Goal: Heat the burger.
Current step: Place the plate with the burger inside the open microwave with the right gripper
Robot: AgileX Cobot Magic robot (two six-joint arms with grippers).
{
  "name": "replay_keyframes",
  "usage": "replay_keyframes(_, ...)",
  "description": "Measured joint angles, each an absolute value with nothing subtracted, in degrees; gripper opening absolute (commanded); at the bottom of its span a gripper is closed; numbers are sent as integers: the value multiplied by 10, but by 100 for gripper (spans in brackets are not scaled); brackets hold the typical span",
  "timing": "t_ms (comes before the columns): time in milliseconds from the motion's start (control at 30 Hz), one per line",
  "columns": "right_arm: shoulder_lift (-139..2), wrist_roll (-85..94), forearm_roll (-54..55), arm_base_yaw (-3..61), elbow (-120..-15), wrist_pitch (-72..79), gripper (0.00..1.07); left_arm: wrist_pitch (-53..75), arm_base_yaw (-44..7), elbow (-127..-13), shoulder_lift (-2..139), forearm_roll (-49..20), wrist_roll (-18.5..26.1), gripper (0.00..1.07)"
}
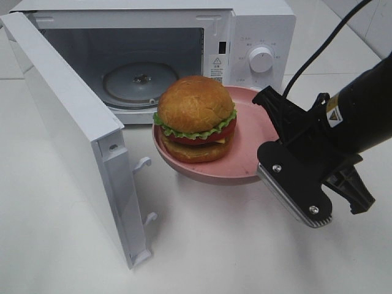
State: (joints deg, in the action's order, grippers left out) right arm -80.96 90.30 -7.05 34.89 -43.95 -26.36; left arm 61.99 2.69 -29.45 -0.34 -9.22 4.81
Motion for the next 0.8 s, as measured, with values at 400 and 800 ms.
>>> replay_keyframes(400,-867,903,-70,349,-507,-265,0,620,27,-295,-3,-92,48,102)
replay_keyframes(800,-938,903,-50,382,-574,-267,0,620,27,-295,-3,-92,48,102)
